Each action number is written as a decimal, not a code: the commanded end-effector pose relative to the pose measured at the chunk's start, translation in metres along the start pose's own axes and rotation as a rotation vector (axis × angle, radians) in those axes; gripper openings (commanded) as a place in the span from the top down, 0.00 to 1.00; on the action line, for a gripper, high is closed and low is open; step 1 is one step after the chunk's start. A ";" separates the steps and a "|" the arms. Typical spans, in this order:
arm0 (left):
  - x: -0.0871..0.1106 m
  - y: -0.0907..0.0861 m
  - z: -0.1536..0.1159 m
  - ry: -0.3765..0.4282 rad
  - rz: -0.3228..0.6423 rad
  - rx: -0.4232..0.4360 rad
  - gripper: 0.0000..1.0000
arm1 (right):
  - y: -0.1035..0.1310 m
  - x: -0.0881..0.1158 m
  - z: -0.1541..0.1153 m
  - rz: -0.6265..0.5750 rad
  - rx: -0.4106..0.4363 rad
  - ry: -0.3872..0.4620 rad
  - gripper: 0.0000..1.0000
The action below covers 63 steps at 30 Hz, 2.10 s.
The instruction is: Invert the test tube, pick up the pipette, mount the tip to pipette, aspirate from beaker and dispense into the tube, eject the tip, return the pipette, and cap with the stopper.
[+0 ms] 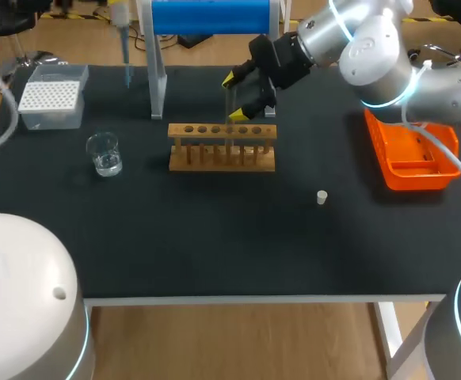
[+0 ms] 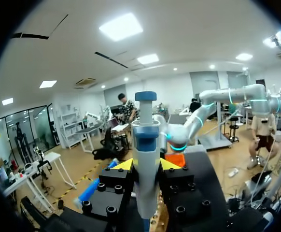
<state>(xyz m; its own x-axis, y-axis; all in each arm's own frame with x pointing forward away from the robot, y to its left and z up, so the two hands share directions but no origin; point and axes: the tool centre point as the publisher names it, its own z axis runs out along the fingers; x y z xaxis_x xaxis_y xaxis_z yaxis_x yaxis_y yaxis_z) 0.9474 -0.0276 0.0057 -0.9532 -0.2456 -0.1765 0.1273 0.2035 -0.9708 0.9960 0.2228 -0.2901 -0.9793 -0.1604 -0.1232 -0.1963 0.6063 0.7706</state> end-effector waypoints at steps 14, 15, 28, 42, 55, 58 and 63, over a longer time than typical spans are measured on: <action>-0.010 -0.045 0.132 0.164 -0.004 0.066 1.00 | 0.000 0.000 -0.001 0.000 0.001 0.003 0.00; -0.009 -0.046 0.138 0.177 -0.002 0.065 1.00 | 0.000 0.000 -0.001 0.000 0.001 0.003 0.00; -0.003 -0.046 0.167 0.221 -0.029 0.089 1.00 | 0.000 0.000 -0.001 0.000 0.001 0.003 0.00; -0.003 -0.046 0.167 0.221 -0.029 0.089 1.00 | 0.000 0.000 -0.001 0.000 0.001 0.003 0.00; -0.003 -0.046 0.167 0.221 -0.029 0.089 1.00 | 0.000 0.000 -0.001 0.000 0.001 0.003 0.00; 0.002 -0.043 0.166 0.221 -0.034 0.101 1.00 | 0.000 0.000 -0.001 0.000 0.001 0.003 0.00; 0.009 -0.041 0.170 0.222 -0.049 0.106 1.00 | 0.000 0.000 -0.001 0.000 0.001 0.003 0.00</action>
<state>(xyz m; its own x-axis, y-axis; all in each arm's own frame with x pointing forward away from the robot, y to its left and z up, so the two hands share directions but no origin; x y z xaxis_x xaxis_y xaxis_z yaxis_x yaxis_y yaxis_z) 0.9829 -0.1972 0.0179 -0.9945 -0.0296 -0.1007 0.0974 0.0967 -0.9905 0.9959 0.2229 -0.2901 -0.9793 -0.1602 -0.1233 -0.1962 0.6064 0.7706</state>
